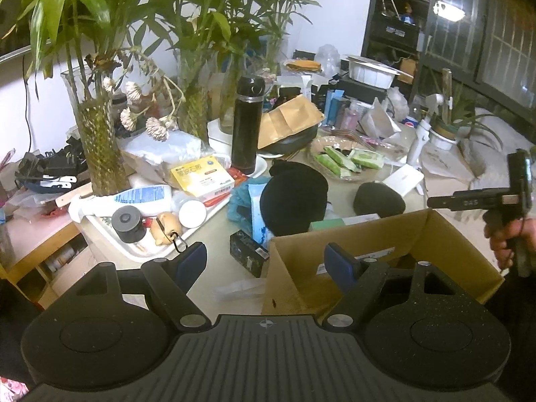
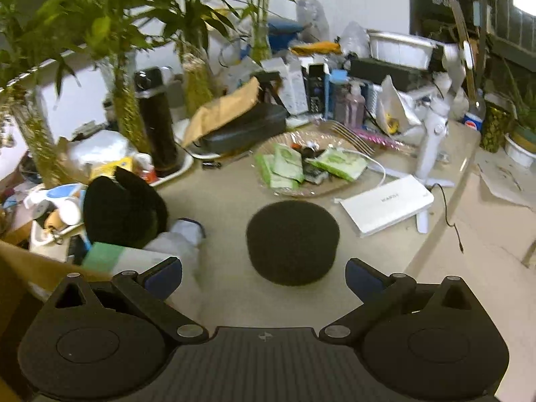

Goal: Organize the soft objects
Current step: 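Move the right tool to the round black foam sponge and grasp it, then lift the foam sponge with the right tool while the left tool grasps the black package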

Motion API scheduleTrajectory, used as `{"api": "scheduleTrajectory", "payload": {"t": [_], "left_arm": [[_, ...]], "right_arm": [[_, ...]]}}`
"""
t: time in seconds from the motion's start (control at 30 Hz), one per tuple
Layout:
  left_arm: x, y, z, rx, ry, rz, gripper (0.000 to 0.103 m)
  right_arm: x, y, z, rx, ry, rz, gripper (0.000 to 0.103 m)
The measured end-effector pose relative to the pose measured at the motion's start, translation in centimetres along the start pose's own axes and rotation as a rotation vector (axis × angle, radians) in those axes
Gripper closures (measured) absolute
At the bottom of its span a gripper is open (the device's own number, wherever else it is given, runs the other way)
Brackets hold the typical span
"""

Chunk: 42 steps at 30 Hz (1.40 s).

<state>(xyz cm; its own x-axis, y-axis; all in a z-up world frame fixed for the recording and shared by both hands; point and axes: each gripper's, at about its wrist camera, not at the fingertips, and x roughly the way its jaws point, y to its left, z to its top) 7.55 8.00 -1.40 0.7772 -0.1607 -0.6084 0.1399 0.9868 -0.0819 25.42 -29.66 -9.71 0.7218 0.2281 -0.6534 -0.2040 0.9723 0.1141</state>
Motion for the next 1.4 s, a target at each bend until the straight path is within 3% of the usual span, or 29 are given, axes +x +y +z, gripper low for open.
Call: {"api": "scheduleTrajectory", "payload": {"t": [0.3, 0.4, 0.6, 0.83, 1.07, 1.4], "left_arm": [[1.3, 0.4, 0.2, -0.028, 0.008, -0.002, 0.026], [1.7, 0.5, 0.4, -0.043, 0.001, -0.008, 0.026], [2.4, 0.5, 0.5, -0.049, 0.008, -0.015, 0.026], [3.0, 1.0, 0.3, -0.065, 0.023, -0.013, 0.026], [3.3, 1.2, 0.3, -0.07, 0.028, -0.012, 0.026], [3.7, 1.1, 0.5, -0.062, 0.033, -0.007, 0.026]], "right_arm": [[5.4, -2.1, 0.3, 0.06, 0.027, 0.007, 0.0], [7.1, -2.0, 0.6, 0.033, 0.037, -0.043, 0.0], [10.3, -2.1, 0.0, 0.022, 0.078, -0.018, 0.0], [14.6, -2.0, -1.2, -0.043, 0.165, -0.046, 0.0], [16.4, -2.2, -1.3, -0.068, 0.164, -0.046, 0.0], [16.1, -2.7, -1.1, -0.038, 0.151, -0.007, 0.018]]}}
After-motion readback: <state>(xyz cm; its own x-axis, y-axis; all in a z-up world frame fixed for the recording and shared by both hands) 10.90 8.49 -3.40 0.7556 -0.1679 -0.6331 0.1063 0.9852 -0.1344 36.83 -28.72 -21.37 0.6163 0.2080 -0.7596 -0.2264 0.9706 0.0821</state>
